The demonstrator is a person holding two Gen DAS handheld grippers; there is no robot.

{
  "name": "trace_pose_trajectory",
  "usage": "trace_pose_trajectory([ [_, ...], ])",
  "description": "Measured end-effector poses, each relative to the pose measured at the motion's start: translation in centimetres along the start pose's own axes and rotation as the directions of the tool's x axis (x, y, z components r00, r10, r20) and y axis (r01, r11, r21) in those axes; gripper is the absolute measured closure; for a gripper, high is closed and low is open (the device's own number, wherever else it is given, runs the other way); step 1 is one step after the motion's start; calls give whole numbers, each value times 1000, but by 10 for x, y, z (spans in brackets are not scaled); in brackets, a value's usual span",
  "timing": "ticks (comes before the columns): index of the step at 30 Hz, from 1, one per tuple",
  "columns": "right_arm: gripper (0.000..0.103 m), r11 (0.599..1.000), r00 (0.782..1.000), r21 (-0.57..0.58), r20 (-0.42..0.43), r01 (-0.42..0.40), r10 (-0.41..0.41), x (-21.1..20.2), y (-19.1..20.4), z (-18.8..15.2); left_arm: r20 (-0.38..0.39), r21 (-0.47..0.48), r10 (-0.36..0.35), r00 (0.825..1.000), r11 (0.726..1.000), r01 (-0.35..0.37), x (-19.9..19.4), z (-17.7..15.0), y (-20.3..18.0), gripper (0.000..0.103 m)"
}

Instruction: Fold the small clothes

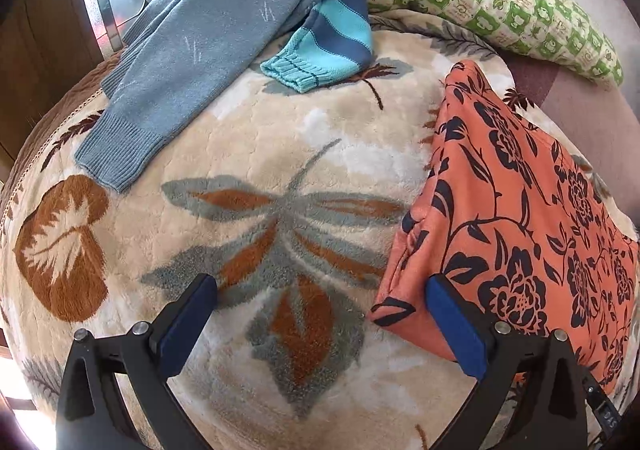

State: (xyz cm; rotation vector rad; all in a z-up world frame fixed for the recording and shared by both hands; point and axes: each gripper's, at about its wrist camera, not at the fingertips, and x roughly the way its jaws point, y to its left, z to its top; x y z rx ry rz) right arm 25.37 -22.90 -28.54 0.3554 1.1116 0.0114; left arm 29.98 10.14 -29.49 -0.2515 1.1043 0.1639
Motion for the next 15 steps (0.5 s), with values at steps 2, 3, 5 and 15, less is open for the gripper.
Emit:
trace_pose_trajectory([
  [2,62,999,999,-40,23,24,-23,-2,8,-1,-6,-16,-13,1000,1000,13,-4,0,4,0],
  [3,55,999,1000,-49,19,23,-22,-1,11,-1,1,-17,-16,1000,1000,16,-8,0,6,0],
  [5,49,999,1000,-45,26,16,-15,0,13,-3,17,-2,-26,1000,1000,26,-17,0,6,0],
  [15,49,998,990,47,139,-44,37,-30,0,2,-46,39,-216,975,975,218,-36,-28,-14,0],
])
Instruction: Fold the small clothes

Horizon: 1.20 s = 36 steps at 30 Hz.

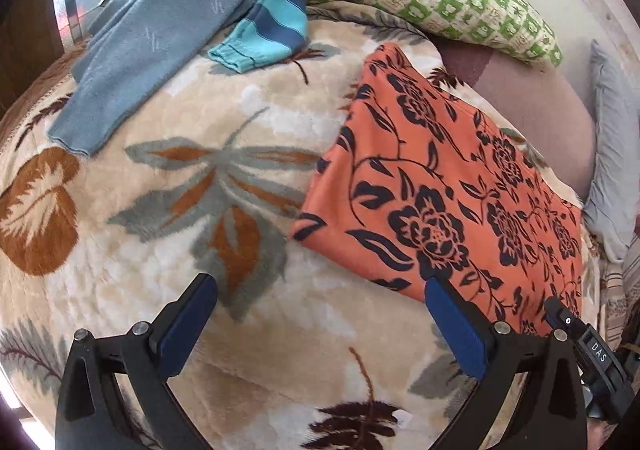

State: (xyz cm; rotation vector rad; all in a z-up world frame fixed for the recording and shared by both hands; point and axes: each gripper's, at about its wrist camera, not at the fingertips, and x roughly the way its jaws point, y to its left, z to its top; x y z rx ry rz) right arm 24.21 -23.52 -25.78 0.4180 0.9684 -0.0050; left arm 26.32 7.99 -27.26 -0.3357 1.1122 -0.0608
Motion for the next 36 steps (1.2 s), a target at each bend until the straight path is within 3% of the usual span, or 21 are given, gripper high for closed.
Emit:
trace_pose_trajectory([
  [4,49,1000,999,15,49,10,-11,-10,-5,2,-14,-17,-47,999,999,47,9,-3,-6,0],
  [9,49,999,999,16,33,37,-38,-5,-12,1,-1,-75,-115,993,991,114,22,-2,-5,0],
  [11,49,999,999,16,21,43,-44,-1,-14,1,18,-73,-135,991,988,136,22,1,-9,6],
  [13,49,999,999,11,15,48,-48,2,-14,2,20,-74,-190,982,979,191,25,4,-13,33],
  [14,49,999,999,8,13,49,-50,4,-14,2,15,-80,-208,978,975,208,29,5,-15,36],
  [20,49,999,999,-2,14,53,-53,11,-12,6,87,-126,-221,971,965,230,40,15,-18,37],
  [23,49,999,999,-15,23,47,-47,11,-11,7,126,-144,-210,970,963,227,41,17,-18,50],
  [25,49,999,999,-14,30,41,-41,11,-12,7,156,-149,-194,968,965,218,43,18,-18,67],
  [27,49,999,999,-11,40,33,-32,9,-13,7,179,-158,-194,964,962,223,41,18,-14,73],
  [32,50,1000,999,-20,51,20,-19,9,-14,5,198,-90,-106,974,988,126,37,16,-25,76],
  [36,50,1000,998,-16,59,10,-9,10,-17,4,180,-135,-117,977,981,142,40,16,-16,80],
])
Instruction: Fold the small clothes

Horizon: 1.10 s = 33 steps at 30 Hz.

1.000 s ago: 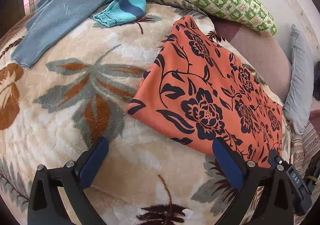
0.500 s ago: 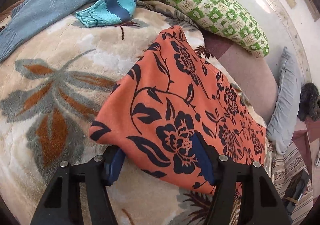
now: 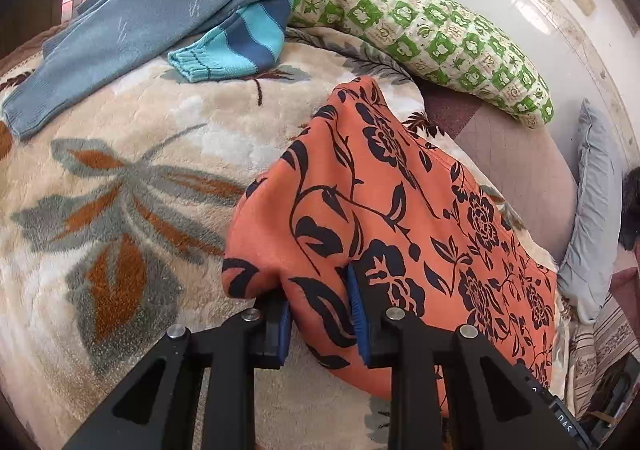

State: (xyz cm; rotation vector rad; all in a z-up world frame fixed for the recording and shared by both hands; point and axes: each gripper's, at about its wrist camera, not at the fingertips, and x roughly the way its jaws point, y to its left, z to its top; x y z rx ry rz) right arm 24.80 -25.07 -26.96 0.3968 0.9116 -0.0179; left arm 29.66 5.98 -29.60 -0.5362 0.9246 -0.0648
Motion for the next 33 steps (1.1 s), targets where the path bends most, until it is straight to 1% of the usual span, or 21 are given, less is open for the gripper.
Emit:
trace_pose_trajectory([
  [1,50,1000,1000,-2,1,-1,1,0,0,0,1,-9,-5,1000,1000,5,-2,1,2,87],
  [3,50,1000,1000,0,6,-8,8,1,-1,3,15,0,-23,1000,1000,23,-9,1,2,91],
  [7,50,998,999,42,6,-39,39,1,-7,8,64,92,-33,997,995,27,-30,-2,-14,93],
  [9,52,997,999,59,8,-50,50,0,-11,10,98,157,-20,995,988,4,-40,-4,-27,93],
  [12,52,994,998,79,16,-69,68,-5,-18,12,160,241,-35,986,971,-5,-60,-11,-55,93],
  [14,52,992,996,95,29,-82,80,-9,-26,14,195,320,-55,979,948,-10,-72,-19,-82,93],
  [16,52,989,995,114,50,-95,90,-15,-35,16,209,387,-89,974,922,1,-79,-29,-110,93],
  [19,52,972,986,176,82,-158,145,-23,-58,20,205,477,-152,967,878,37,-79,-45,-150,93],
  [22,52,949,982,257,105,-182,159,-28,-88,22,164,547,-199,966,833,79,-66,-67,-191,93],
  [23,52,936,978,289,117,-202,175,-29,-99,23,138,565,-217,966,819,103,-60,-76,-203,93],
  [24,52,919,973,324,132,-225,192,-32,-111,25,108,588,-233,967,799,127,-53,-87,-216,93],
  [26,52,885,964,389,165,-257,208,-38,-135,25,49,643,-253,966,748,164,-40,-113,-240,93],
  [28,52,833,941,441,205,-335,270,-43,-159,24,-44,669,-267,963,708,227,-24,-136,-256,93],
  [29,52,801,925,464,221,-379,309,-44,-171,23,-96,669,-271,958,695,263,-16,-144,-260,92],
  [30,48,764,905,486,240,-425,351,-44,-182,22,-139,666,-269,953,687,291,-9,-149,-263,91],
  [31,48,733,889,502,249,-459,385,-43,-191,21,-153,664,-263,952,687,297,-7,-152,-262,90],
  [32,48,712,879,516,248,-476,408,-42,-198,20,-156,662,-265,952,687,300,-8,-150,-260,90],
  [33,47,686,861,524,253,-505,441,-40,-204,19,-161,661,-282,946,681,315,-13,-145,-257,86],
])
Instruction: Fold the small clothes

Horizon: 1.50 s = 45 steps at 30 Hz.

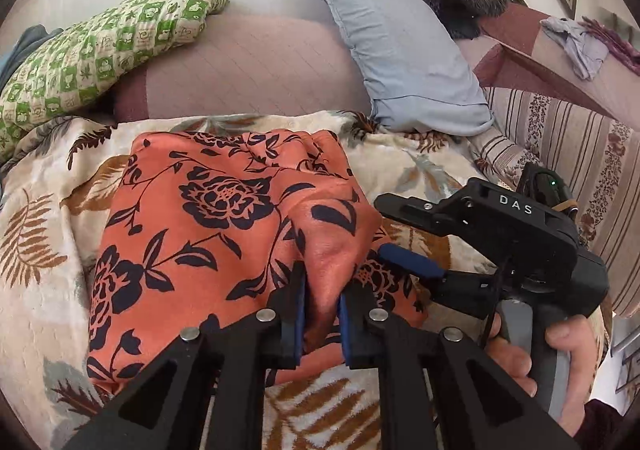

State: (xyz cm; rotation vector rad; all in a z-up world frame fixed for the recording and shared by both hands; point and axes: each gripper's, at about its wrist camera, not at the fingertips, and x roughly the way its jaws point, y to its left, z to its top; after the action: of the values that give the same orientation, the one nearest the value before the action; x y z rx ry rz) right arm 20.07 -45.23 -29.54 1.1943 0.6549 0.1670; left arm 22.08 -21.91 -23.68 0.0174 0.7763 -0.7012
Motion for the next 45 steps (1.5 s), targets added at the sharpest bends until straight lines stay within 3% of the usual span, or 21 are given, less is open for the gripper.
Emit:
trace_pose_trajectory([
  [2,42,996,997,48,-21,-75,76,0,-5,2,32,9,-43,999,999,43,-20,4,7,61],
  [3,40,993,994,57,-29,-103,105,2,-3,1,72,7,-43,996,999,42,-33,7,12,36],
  [4,39,992,992,53,-40,-118,120,4,2,0,123,1,-34,992,999,34,-46,10,17,22],
  [6,37,992,989,21,-74,-123,124,10,16,-5,180,-4,-31,983,999,33,-66,17,30,21],
  [8,33,994,988,-11,-106,-110,109,16,30,-11,176,-15,19,984,1000,-17,-72,22,45,21],
  [10,30,999,992,-44,-120,-32,26,25,38,-19,116,-49,112,987,993,-107,-61,20,67,21],
  [12,30,995,989,-84,-133,60,-71,34,41,-26,0,-121,168,986,979,-166,-44,9,94,21],
  [15,30,990,988,-102,-108,97,-108,37,46,-27,-119,-217,216,969,947,-238,-24,-10,127,21],
  [18,30,982,982,-135,-117,133,-149,49,51,-29,-127,-252,169,977,948,-197,-21,-15,134,21],
  [20,36,954,964,-215,-115,211,-239,61,59,-36,-124,-218,164,979,958,-188,-21,-16,128,21],
  [21,60,942,960,-246,-106,227,-259,63,64,-39,-120,-206,165,979,961,-187,-22,-15,125,21],
  [22,76,944,961,-243,-109,222,-254,64,67,-39,-113,-201,160,981,963,-181,-23,-14,124,21],
  [24,85,946,975,-256,-50,199,-219,49,77,-36,-96,-207,136,986,966,-154,-27,-13,122,21],
  [28,87,901,972,-364,110,235,-209,15,116,-37,-72,-222,102,992,968,-115,-31,-8,118,21],
  [31,87,849,937,-399,195,347,-291,7,120,-39,-89,-199,84,992,975,-100,-22,-12,108,21],
  [36,87,830,873,-273,132,487,-469,10,65,-28,-163,-116,101,981,986,-121,2,-23,92,19],
  [38,87,817,856,-256,121,517,-503,16,55,-25,-173,-110,100,980,987,-120,7,-25,90,17],
  [43,86,786,828,-267,114,557,-548,26,41,-25,-195,-140,90,977,983,-119,18,-31,100,6],
  [45,68,824,845,-193,79,533,-528,23,28,-19,-209,-173,81,975,978,-119,22,-36,104,5],
])
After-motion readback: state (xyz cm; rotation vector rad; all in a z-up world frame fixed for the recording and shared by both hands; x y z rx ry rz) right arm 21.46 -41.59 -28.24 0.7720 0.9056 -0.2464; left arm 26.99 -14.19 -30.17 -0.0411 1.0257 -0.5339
